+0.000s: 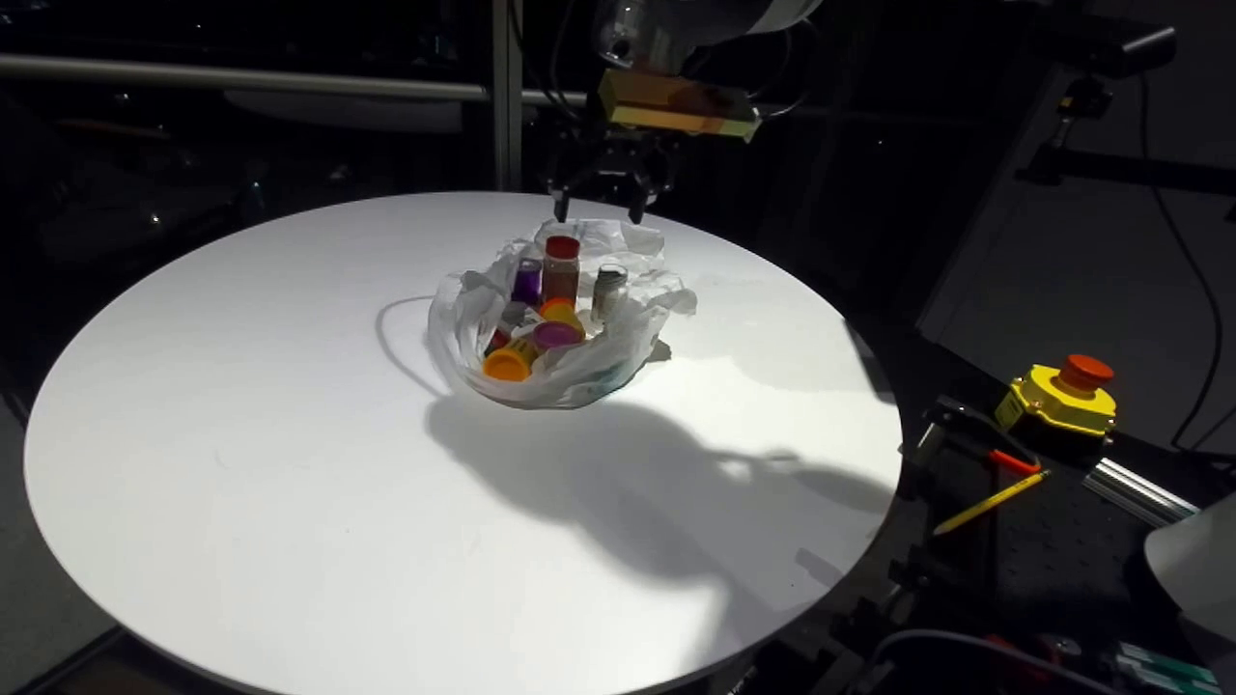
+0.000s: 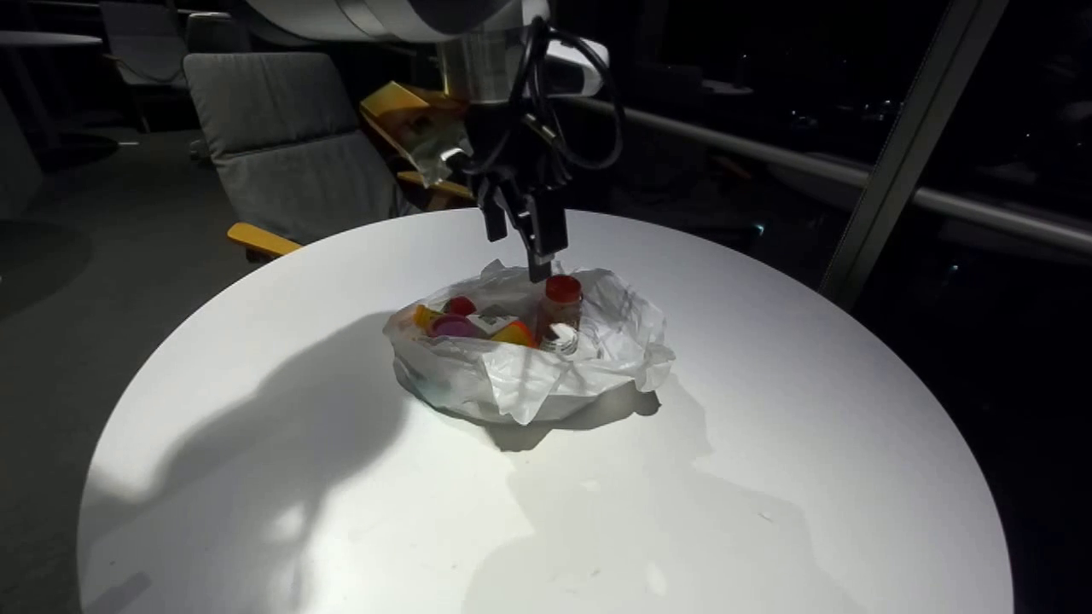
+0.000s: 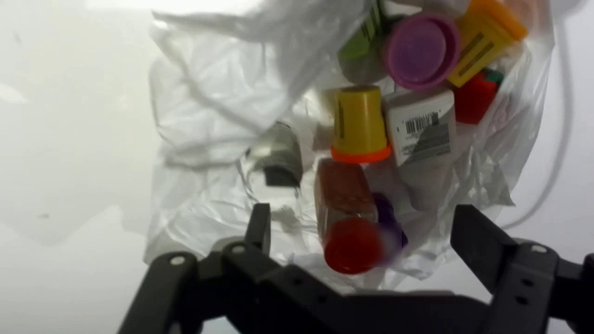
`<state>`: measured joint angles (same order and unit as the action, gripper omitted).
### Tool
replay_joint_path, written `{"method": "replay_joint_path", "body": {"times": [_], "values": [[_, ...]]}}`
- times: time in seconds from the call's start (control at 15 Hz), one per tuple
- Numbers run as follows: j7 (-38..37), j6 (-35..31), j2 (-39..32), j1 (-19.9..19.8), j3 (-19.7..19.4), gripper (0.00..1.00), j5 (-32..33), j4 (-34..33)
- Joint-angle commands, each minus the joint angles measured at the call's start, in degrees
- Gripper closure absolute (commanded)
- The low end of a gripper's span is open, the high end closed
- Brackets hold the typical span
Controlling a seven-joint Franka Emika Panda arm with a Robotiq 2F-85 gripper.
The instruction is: Pick up the objects from the table and put them on the plastic
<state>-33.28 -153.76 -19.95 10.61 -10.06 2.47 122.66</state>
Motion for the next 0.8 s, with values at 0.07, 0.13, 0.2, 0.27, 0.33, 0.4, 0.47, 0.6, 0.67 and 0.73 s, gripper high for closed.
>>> {"method": "replay_joint_path", "body": {"times": [0.07, 0.13, 0.2, 0.27, 0.33, 0.4, 0.47, 0.6, 0.67, 0.73], "values": [[1.92, 2.69, 16.50, -1.89, 2.11, 0.00, -0.01, 17.89], [3.02, 2.42, 19.28, -2.54, 2.89, 0.00, -0.48, 21.28], [5.67, 1.07, 21.59, -3.52, 4.15, 0.00, -2.36, 24.80], [1.67, 2.48, 14.13, -3.65, 4.01, 0.00, 0.25, 16.80], [2.05, 2.44, 15.86, -4.31, 4.78, 0.00, 0.05, 19.02], [2.05, 2.44, 16.13, -4.62, 5.09, 0.00, 0.01, 19.27], [2.04, 2.44, 15.65, -4.74, 5.09, 0.00, 0.03, 18.75], [2.02, 2.45, 14.73, -4.75, 4.96, 0.00, 0.06, 18.09], [2.01, 2.45, 14.42, -4.69, 4.91, 0.00, 0.08, 17.87], [2.00, 2.45, 14.23, -4.66, 4.88, 0.00, 0.08, 17.76]]}}
